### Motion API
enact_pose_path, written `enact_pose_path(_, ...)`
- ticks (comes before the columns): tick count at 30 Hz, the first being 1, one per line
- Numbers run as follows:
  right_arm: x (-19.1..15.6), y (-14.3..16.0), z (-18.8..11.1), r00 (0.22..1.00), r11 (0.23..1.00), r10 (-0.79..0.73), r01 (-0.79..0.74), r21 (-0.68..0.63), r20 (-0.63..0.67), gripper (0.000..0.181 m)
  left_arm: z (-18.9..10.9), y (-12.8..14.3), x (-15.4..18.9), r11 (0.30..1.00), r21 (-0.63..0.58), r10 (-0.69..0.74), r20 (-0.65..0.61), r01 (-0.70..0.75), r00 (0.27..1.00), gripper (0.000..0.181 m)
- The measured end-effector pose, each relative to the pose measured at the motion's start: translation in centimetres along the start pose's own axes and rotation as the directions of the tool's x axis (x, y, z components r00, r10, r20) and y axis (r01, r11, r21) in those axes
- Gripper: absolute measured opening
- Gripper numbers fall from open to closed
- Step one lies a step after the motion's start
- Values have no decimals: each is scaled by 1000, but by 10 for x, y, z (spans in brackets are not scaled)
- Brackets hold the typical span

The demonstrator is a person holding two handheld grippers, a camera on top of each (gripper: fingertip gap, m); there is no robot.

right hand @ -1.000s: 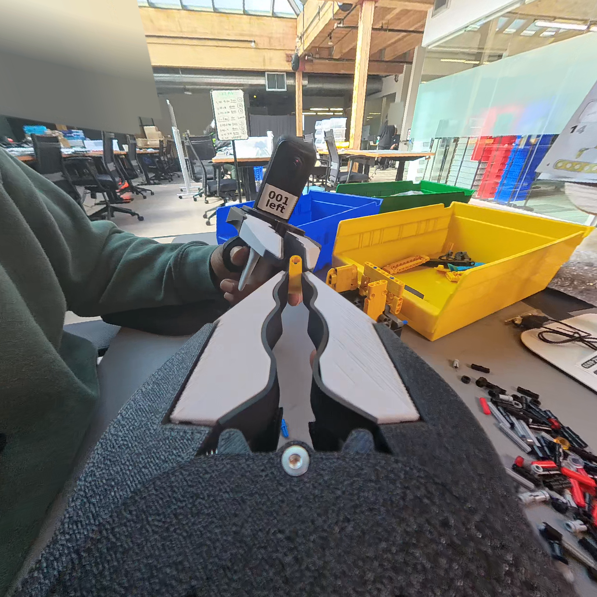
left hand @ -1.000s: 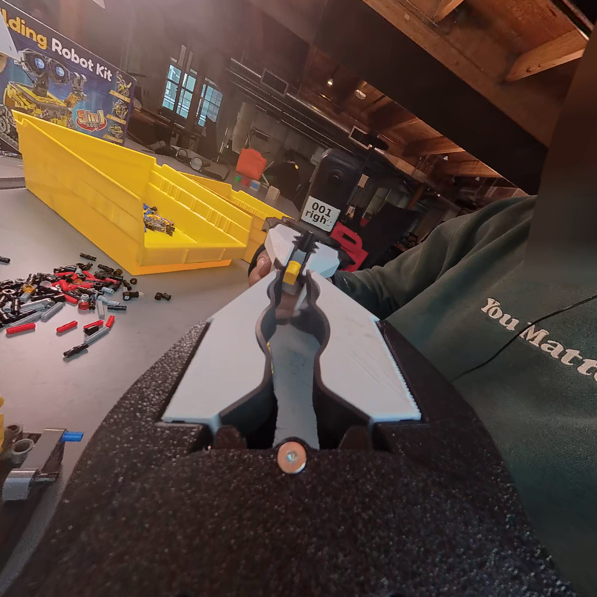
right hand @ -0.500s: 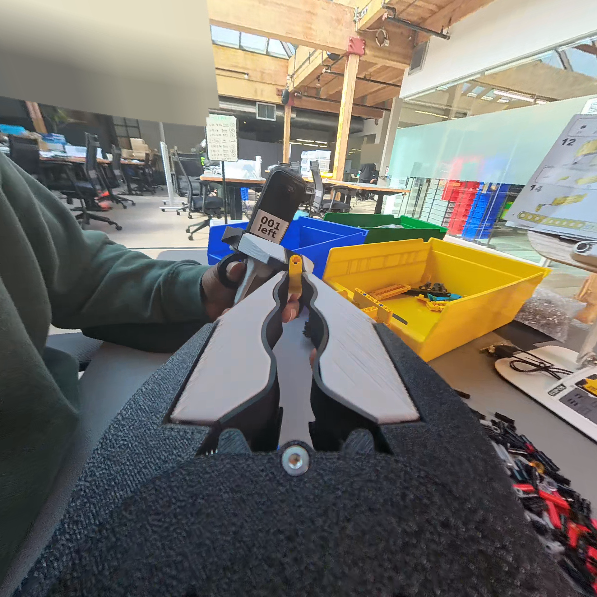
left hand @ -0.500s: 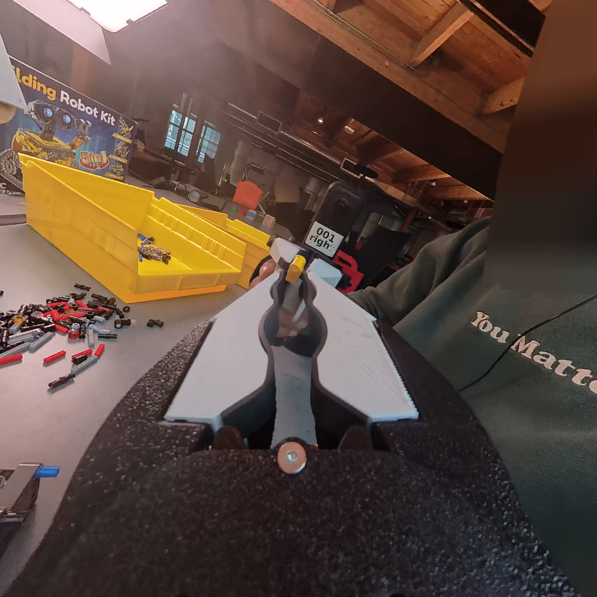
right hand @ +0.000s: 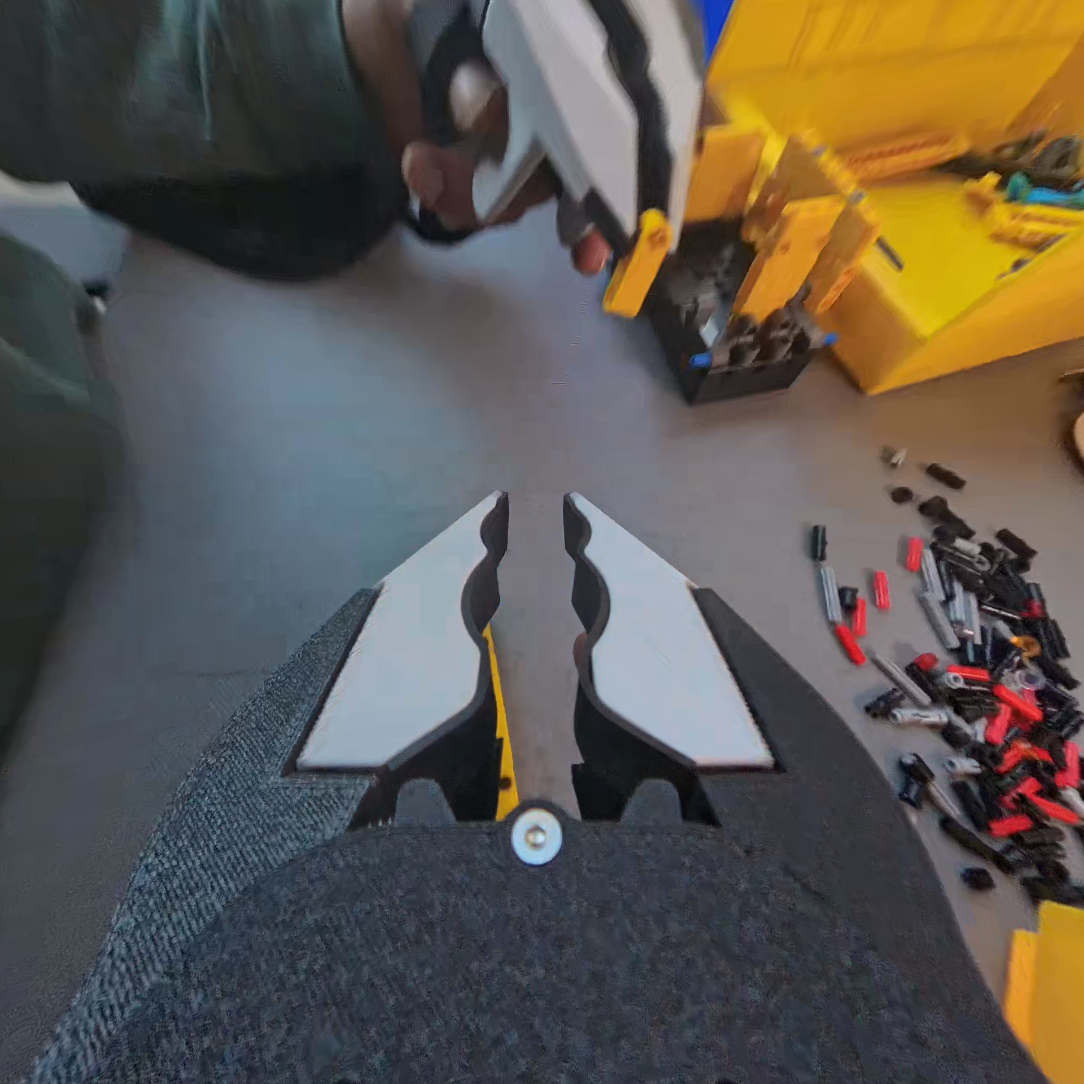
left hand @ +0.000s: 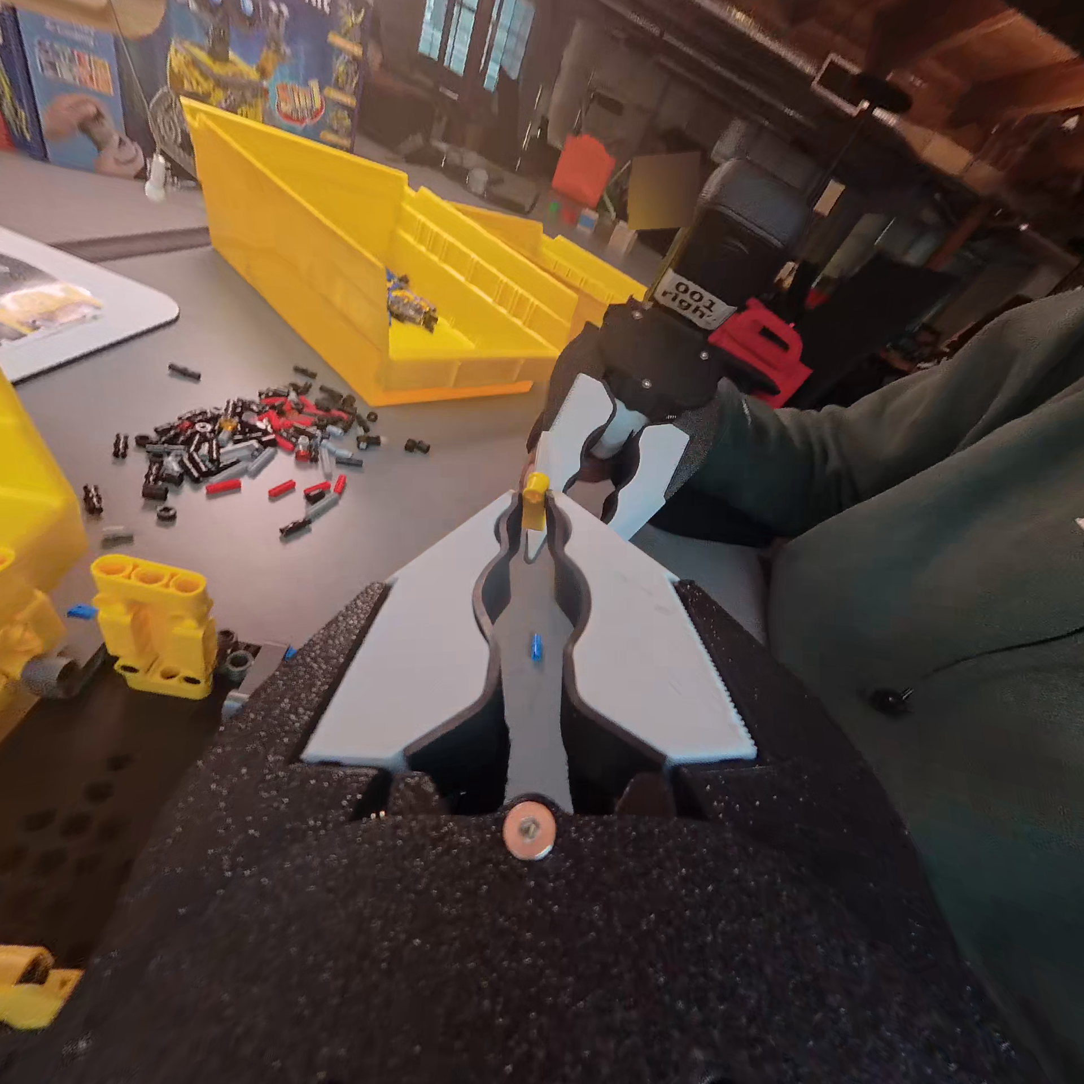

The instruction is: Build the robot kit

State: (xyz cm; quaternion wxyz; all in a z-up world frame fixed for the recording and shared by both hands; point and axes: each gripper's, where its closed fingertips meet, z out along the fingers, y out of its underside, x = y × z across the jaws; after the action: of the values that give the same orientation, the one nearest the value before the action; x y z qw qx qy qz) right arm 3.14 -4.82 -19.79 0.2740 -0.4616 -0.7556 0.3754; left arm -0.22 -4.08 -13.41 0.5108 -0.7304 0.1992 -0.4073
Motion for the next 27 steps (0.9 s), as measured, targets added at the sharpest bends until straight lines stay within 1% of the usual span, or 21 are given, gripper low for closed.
enact_pose_path(1,-3,15,4,999,995,-50,51,-89,17,18,1,6,-4,999,-34,-13,10,13,1000,6)
enact_pose_path(2,-7,27,8,997,984,-62,70,-164,54,19,2,12,-7,998,-63,-20,22,22,1000,6)
enact_pose_path(3,-8,31,11,995,976,-58,72,-203,76,19,3,17,-9,996,-86,-22,30,24,999,6)
enact_pose_path(6,-11,29,20,993,973,-46,70,-222,112,18,7,32,-14,986,-167,-6,64,17,998,6)
enact_pose_path(9,-14,30,25,988,960,-85,116,-257,127,18,8,46,-17,967,-253,27,92,-3,995,6)
enact_pose_path(14,-19,27,34,985,944,-100,139,-299,141,12,11,59,-20,949,-315,17,101,16,995,6)
enact_pose_path(18,-20,26,34,984,937,-103,144,-318,143,6,11,62,-19,944,-329,28,100,7,995,6)
enact_pose_path(20,-22,24,34,982,942,-118,157,-296,145,4,11,62,-19,944,-331,30,101,5,994,6)
enact_pose_path(21,-27,23,33,977,945,-128,172,-277,171,4,11,63,-20,943,-332,30,101,5,994,7)
enact_pose_path(22,-33,24,31,969,942,-140,193,-273,202,4,11,63,-20,943,-333,29,101,7,995,6)
enact_pose_path(24,-41,33,24,956,921,-169,240,-307,241,7,12,64,-20,941,-337,27,100,8,995,6)
enact_pose_path(26,-44,38,15,952,914,-159,243,-326,262,10,12,65,-20,940,-341,29,101,7,994,7)
enact_pose_path(27,-41,38,12,956,913,-160,238,-332,247,11,12,65,-20,940,-341,29,100,7,995,7)
